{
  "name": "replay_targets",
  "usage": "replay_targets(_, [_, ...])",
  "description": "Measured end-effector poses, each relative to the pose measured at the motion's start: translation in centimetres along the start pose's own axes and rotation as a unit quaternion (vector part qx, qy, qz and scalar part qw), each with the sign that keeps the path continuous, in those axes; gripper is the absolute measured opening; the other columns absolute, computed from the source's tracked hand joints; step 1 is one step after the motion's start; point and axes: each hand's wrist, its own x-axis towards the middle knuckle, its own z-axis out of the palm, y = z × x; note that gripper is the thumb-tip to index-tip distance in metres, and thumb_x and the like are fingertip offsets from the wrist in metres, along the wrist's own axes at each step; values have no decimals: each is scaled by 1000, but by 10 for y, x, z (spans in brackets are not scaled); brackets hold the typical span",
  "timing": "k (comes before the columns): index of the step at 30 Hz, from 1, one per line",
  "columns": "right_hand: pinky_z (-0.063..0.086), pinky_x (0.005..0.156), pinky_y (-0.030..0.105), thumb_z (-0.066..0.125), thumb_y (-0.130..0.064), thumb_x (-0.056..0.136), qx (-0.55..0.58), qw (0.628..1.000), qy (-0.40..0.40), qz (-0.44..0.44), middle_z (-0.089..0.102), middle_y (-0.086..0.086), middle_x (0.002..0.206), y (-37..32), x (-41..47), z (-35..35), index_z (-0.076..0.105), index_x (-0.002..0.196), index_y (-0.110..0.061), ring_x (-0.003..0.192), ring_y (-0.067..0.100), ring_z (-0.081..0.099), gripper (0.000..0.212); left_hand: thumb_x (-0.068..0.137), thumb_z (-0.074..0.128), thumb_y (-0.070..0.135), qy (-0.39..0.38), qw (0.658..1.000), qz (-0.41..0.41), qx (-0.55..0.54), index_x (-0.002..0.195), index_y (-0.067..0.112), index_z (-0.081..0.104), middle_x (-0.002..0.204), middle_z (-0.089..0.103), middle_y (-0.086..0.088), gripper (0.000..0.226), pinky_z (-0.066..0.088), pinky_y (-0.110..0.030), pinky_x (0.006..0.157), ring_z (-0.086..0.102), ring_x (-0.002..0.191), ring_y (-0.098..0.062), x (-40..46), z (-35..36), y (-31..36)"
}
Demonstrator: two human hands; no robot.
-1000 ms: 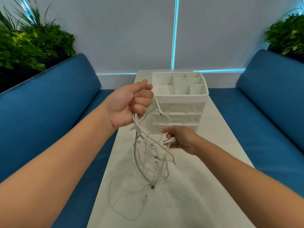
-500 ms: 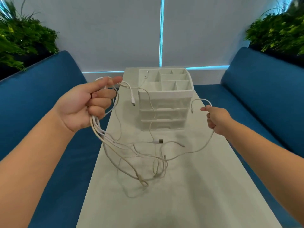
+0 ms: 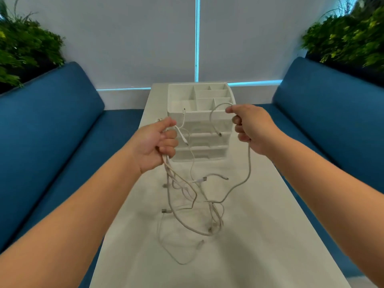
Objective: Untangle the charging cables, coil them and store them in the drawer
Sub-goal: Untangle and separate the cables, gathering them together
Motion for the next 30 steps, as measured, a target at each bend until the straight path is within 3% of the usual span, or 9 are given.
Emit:
replay_targets(4, [27, 38, 19, 46, -18, 100, 10, 997, -74, -12, 48, 0, 65, -1, -18, 26, 60, 99, -14, 42, 7, 34, 15, 104, 43, 15, 22, 1000, 18, -4, 92, 9, 51, 56, 49, -5, 16, 58, -30, 56, 56, 59, -19, 5, 26, -20])
replay_targets(8, [35, 47, 24, 43, -23, 102, -37, 996, -79, -34, 54, 2, 70, 6, -24, 43, 55, 103, -12, 52, 12, 45, 17, 106, 37, 12, 13, 999, 31, 34, 105, 3, 53, 82, 66, -14, 18, 59, -47, 78, 68, 76, -27, 6, 50, -31])
replay_targets(11, [45, 55, 30, 44, -26, 102, -43, 997, -58, -41, 57, 2, 73, 12, -23, 45, 55, 104, -12, 62, 17, 56, 18, 106, 37, 13, 30, 999, 38, 19, 110, -1, 56, 80, 67, -11, 24, 60, -43, 72, 69, 65, -23, 7, 58, -37])
replay_targets(16, [60, 67, 45, 42, -24, 95, -103, 991, -62, -58, 67, 11, 94, 31, -23, 53, 55, 100, -8, 84, 28, 68, 21, 107, 38, 21, 52, 995, 44, 77, 115, 9, 65, 91, 71, -8, 31, 62, -41, 70, 70, 76, -21, 3, 65, -47])
replay_targets(21, [47, 64, 29, 47, -25, 99, -144, 984, 16, -106, 62, 2, 89, 33, -13, 36, 60, 102, -10, 80, 17, 59, 21, 107, 38, 29, 74, 990, 26, 117, 109, 10, 54, 103, 72, -13, 25, 56, -27, 54, 71, 73, -21, 2, 51, -49])
replay_targets(23, [40, 58, 23, 51, -24, 98, -131, 985, 15, -113, 59, -3, 81, 31, -10, 33, 62, 98, -11, 72, 12, 56, 18, 107, 39, 29, 63, 994, 18, 89, 111, 10, 56, 110, 70, -14, 25, 59, -33, 67, 69, 86, -24, 3, 48, -51])
replay_targets(26, [48, 53, 24, 52, -17, 96, -133, 985, -37, -100, 67, 1, 81, 31, -17, 42, 66, 98, -14, 69, 11, 66, 14, 107, 38, 27, 37, 999, 20, 2, 121, 10, 61, 105, 72, -7, 32, 56, -43, 83, 67, 93, -22, 3, 56, -55])
replay_targets(28, [59, 73, 38, 48, -12, 94, -140, 983, -57, -102, 71, 3, 101, 34, -21, 46, 67, 115, -21, 89, 20, 69, 30, 108, 37, 26, 30, 997, 20, -68, 125, 8, 61, 99, 73, -6, 35, 61, -39, 71, 68, 89, -22, 2, 61, -55])
replay_targets(30, [52, 97, 40, 44, -6, 94, -137, 980, -94, -105, 64, 2, 127, 36, -26, 44, 56, 136, -24, 113, 18, 62, 47, 107, 39, 28, 32, 993, 10, -111, 128, 6, 60, 109, 72, -11, 36, 60, -36, 64, 70, 93, -25, 2, 64, -54])
